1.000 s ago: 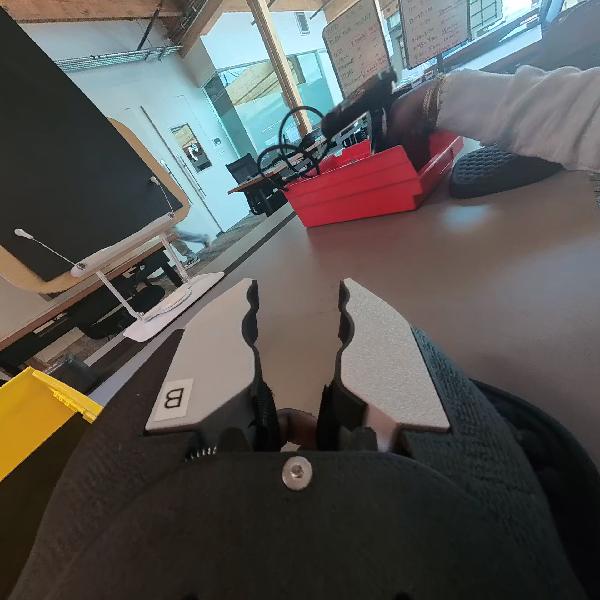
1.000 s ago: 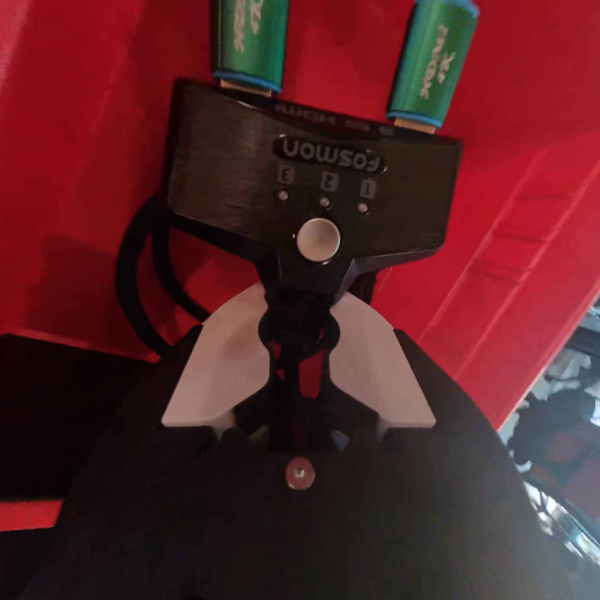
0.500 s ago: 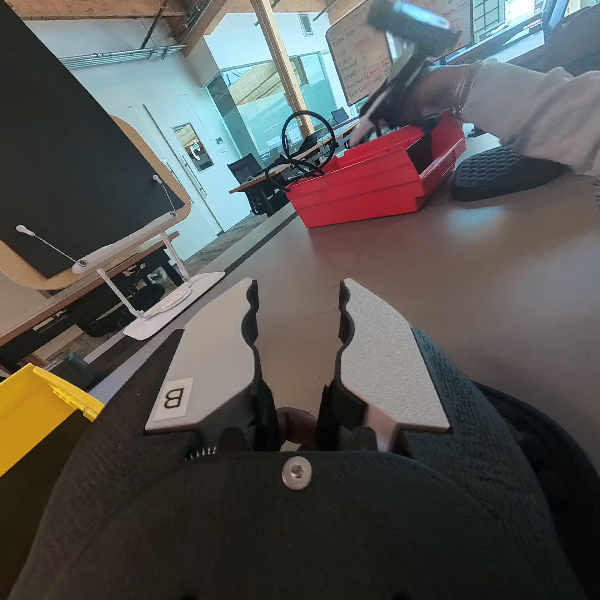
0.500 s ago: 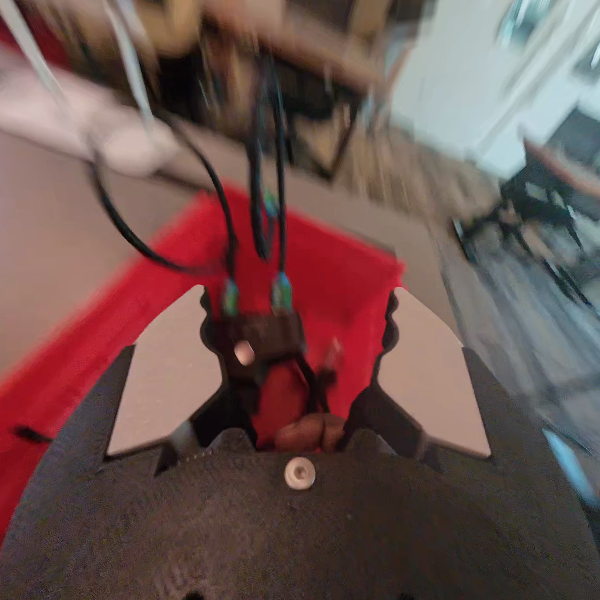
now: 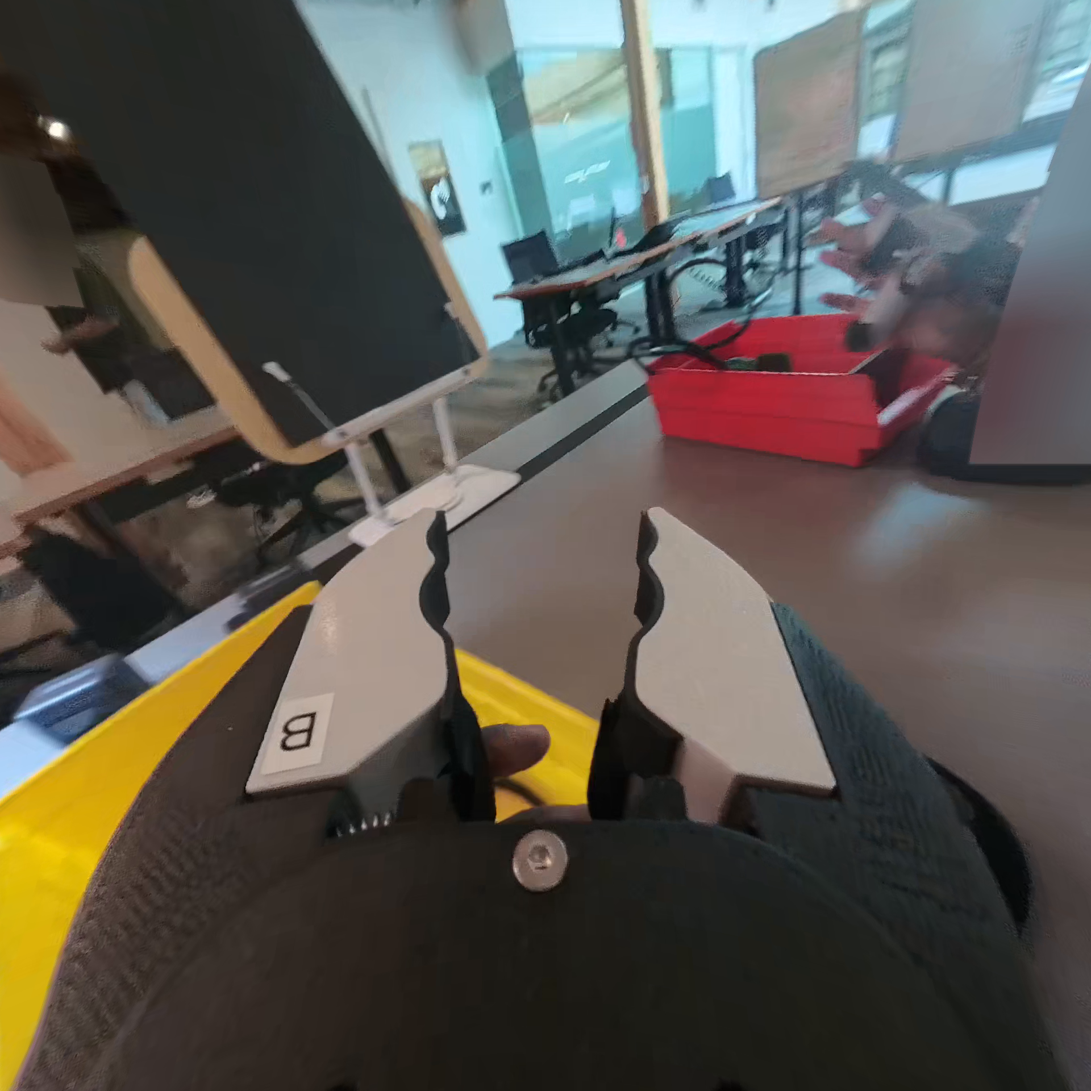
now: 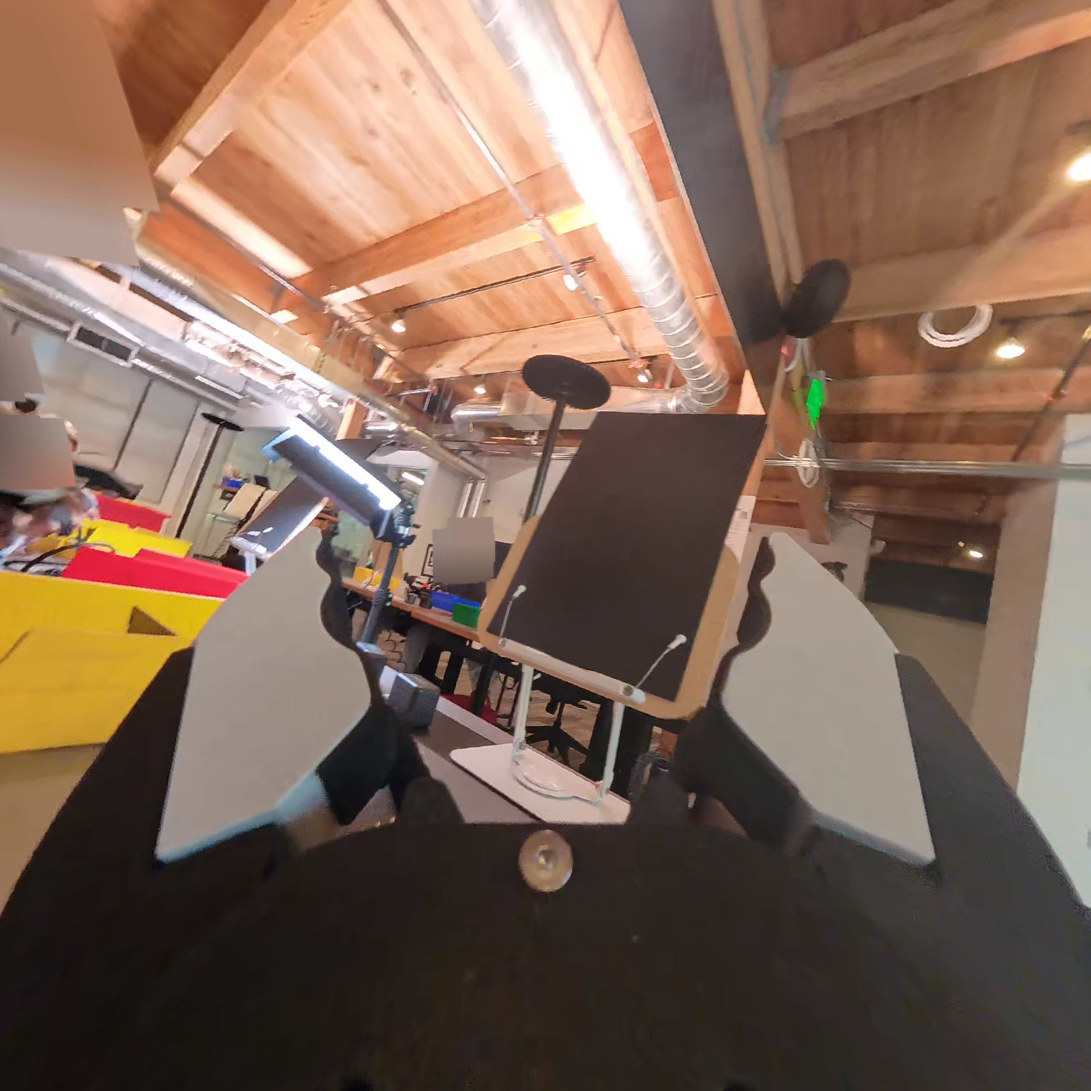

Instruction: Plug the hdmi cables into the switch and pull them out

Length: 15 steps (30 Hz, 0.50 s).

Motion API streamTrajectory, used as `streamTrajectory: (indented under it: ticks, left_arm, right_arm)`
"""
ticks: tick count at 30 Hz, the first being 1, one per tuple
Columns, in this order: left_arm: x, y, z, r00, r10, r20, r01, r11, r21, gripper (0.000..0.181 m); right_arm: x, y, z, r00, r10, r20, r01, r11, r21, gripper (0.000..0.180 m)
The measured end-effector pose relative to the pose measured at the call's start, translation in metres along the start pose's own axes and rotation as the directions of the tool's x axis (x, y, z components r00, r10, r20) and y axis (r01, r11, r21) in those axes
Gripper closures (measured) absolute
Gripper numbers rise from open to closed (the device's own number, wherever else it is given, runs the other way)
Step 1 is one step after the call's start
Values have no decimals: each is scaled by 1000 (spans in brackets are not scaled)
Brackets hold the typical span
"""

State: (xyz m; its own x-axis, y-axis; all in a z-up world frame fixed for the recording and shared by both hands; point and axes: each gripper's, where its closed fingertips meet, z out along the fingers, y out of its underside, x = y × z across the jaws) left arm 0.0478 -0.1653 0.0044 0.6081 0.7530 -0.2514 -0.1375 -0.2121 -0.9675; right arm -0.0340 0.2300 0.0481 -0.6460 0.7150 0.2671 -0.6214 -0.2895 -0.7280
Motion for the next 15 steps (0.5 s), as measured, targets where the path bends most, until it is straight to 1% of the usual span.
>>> streamTrajectory:
  ticks: [2,3,4,5,6,7,8,9,10,11,12,13,14,15]
  left_arm:
    - [-47,-8,3,995,36,96,-26,994,-106,120]
    - [-74,-1,7,986,63,157,-30,979,-204,123]
    - [-100,16,10,976,90,198,-19,941,-337,127]
    - [-119,40,13,974,106,201,5,875,-484,131]
    - [-132,69,15,980,92,175,37,785,-618,135]
    - [-144,97,13,983,74,165,71,679,-731,139]
    - [-160,121,9,978,85,188,105,581,-807,143]
    - [-172,142,6,976,100,193,120,496,-860,147]
    - [-178,162,3,979,84,185,134,420,-898,151]
    - [-177,182,-2,985,36,171,150,327,-933,150]
    - [-173,200,-12,987,-10,163,161,213,-964,150]
    - [-176,213,-20,983,-8,183,182,128,-975,150]
    - [-176,220,-23,980,-20,196,197,79,-977,150]
    - [-168,223,-23,978,-85,191,195,51,-979,150]
  right_arm:
    - [-13,5,3,999,-22,41,23,1000,-21,51]
    - [-18,10,4,998,-42,55,44,998,-40,50]
    - [-23,14,5,995,-63,72,68,996,-60,50]
    - [-28,18,5,992,-81,92,88,993,-76,48]
    - [-30,20,5,990,-92,103,101,991,-84,47]
    - [-31,20,6,990,-94,105,103,991,-83,46]
    - [-31,19,5,991,-84,104,92,993,-75,46]
    - [-31,17,5,993,-68,101,75,995,-64,47]
    - [-29,15,4,994,-53,95,58,997,-53,47]
    - [-27,12,3,995,-46,88,50,998,-44,47]
    - [-25,11,2,996,-46,79,49,998,-37,47]
    - [-23,9,2,996,-52,71,54,998,-30,48]
    - [-22,6,1,996,-61,66,62,998,-22,48]
    - [-22,4,1,996,-71,63,72,997,-15,49]
